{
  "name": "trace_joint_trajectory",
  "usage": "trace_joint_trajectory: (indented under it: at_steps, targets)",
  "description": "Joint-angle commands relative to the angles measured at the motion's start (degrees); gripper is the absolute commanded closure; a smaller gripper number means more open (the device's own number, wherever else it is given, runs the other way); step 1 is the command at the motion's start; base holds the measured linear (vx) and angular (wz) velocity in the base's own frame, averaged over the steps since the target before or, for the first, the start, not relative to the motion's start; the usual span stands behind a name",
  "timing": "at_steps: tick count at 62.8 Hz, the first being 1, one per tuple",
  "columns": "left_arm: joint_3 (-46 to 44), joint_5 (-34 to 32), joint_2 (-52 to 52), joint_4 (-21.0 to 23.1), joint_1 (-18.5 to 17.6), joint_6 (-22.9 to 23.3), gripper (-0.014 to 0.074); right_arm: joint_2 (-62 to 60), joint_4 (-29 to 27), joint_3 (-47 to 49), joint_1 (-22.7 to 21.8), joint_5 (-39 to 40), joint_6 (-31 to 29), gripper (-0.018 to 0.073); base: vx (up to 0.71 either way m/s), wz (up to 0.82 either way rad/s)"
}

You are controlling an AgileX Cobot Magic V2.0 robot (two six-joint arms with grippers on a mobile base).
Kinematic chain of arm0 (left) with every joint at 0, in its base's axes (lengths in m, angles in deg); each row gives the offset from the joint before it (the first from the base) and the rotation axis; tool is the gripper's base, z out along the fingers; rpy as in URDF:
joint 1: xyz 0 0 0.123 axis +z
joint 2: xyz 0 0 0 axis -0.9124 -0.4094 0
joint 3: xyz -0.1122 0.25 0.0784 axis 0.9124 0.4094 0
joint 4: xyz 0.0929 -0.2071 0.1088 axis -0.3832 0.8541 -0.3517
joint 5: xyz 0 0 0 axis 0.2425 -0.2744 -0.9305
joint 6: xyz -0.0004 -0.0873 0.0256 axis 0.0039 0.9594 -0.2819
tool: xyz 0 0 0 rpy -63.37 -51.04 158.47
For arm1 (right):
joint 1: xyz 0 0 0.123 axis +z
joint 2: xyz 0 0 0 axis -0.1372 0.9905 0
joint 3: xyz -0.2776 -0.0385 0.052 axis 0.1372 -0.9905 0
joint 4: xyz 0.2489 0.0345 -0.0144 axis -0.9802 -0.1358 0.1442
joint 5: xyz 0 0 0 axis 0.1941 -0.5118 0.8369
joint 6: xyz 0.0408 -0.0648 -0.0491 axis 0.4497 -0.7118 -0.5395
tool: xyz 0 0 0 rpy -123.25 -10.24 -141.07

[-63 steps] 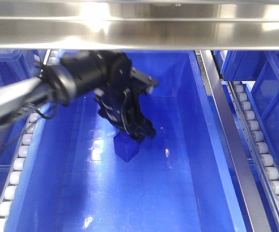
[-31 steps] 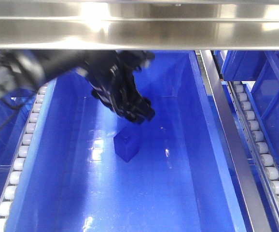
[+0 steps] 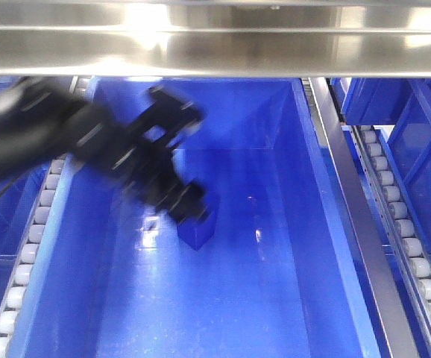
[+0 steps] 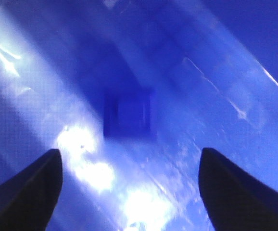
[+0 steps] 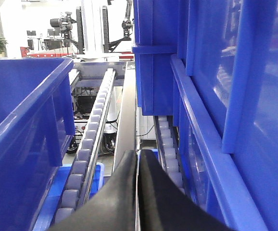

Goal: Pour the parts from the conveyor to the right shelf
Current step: 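Lift the open left gripper up out of the bin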

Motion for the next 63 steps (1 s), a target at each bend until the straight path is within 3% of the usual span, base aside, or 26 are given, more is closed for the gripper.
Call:
trace_joint_trajectory:
  at_steps: [1,30,63]
  targets:
    - [5.54,-8.4,8.3,0.17,-0.15,0.48,0.0045,-0.69,0.15,-0.85,0.05,4.35,-0.17,0.0569,0.0,0.0]
    - [32.66,-22.74,40.51,2.03,-0.15,0.61,0.0045,-0.69,0.15,-0.85,0.05,4.4,-0.17,0.0569,0.0,0.0]
    - [47.49,-24.24,76.92,2.23,-0.15,0.44,0.0089,-0.69,0.15,-0.85,0.05,4.4,-0.17,0.0569,0.0,0.0]
